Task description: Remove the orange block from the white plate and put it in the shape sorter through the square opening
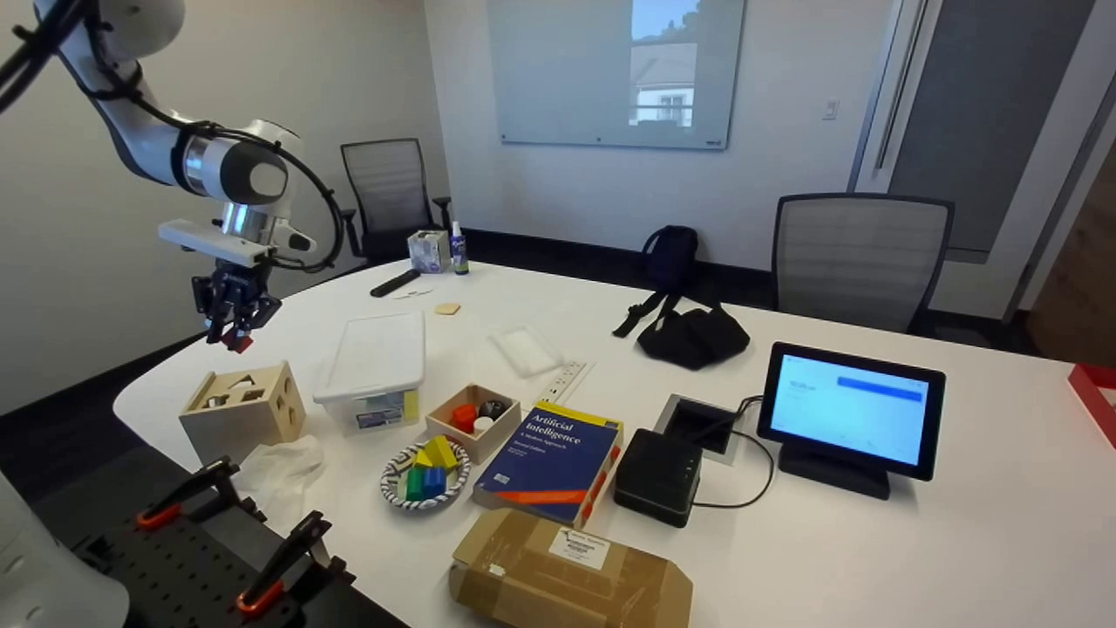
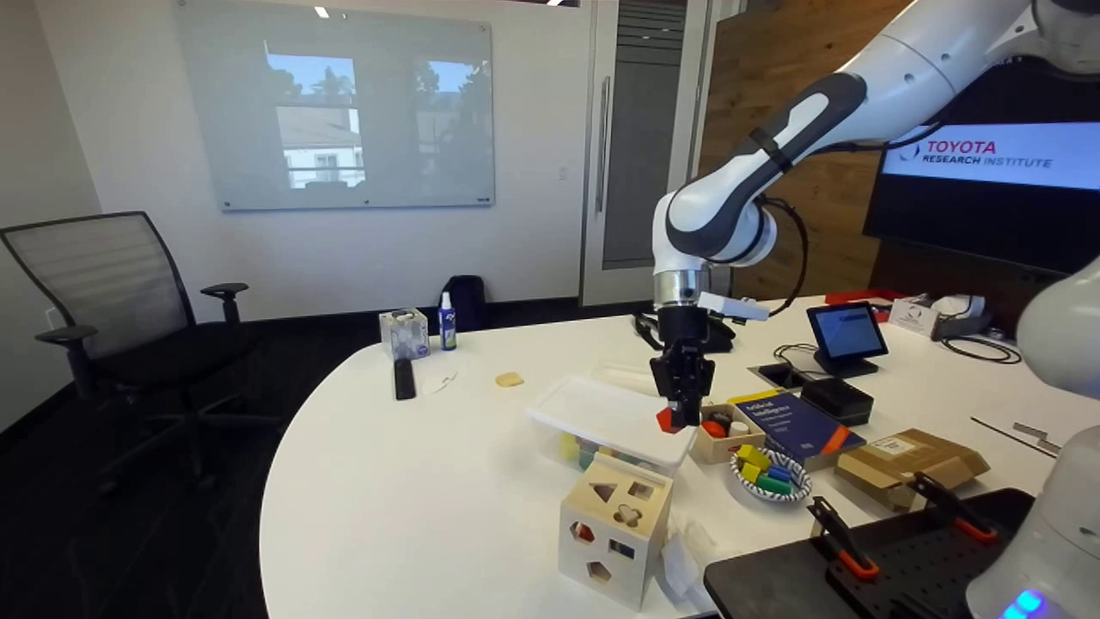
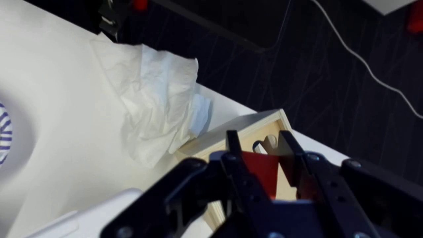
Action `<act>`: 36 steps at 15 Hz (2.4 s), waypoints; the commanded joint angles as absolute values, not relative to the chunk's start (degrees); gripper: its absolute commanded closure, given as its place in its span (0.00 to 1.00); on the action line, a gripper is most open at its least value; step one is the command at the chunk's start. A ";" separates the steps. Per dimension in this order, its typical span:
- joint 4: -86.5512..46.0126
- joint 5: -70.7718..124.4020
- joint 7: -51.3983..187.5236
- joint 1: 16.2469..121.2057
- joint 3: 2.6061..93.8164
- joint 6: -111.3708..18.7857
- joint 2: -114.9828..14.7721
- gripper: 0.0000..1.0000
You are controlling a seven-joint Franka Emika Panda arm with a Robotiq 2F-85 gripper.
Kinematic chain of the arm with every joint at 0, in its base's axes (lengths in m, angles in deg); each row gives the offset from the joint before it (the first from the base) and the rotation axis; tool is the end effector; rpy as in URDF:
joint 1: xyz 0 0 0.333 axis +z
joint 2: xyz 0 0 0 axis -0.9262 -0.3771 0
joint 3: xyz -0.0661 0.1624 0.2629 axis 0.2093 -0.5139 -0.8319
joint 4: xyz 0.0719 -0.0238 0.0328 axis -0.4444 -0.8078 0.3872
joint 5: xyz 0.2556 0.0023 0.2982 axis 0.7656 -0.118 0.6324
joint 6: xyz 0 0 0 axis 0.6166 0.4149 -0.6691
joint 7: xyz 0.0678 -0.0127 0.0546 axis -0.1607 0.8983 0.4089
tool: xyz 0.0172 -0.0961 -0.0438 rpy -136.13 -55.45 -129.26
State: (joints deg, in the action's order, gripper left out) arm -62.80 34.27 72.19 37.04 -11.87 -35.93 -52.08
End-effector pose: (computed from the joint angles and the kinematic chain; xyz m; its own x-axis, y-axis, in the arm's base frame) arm 0.4148 0.2175 0.2319 0.8319 0.4178 -0.3653 0.3190 -0.8986 -0.3013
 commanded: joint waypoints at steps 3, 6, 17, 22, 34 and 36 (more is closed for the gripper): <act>-52.23 32.76 76.22 60.64 9.17 -15.61 -52.24 0.91; -46.54 30.43 76.94 71.40 17.77 -7.97 -55.38 0.91; -36.63 26.52 76.46 85.81 26.81 -6.75 -64.88 0.91; -32.65 23.27 75.35 88.84 27.80 -5.33 -69.31 0.91; -18.46 16.29 76.67 93.91 28.67 5.50 -82.28 0.91; -16.31 15.79 76.90 94.24 28.61 6.58 -84.01 0.91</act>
State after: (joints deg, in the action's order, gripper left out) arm -21.28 16.90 75.86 92.44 27.64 2.89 -81.13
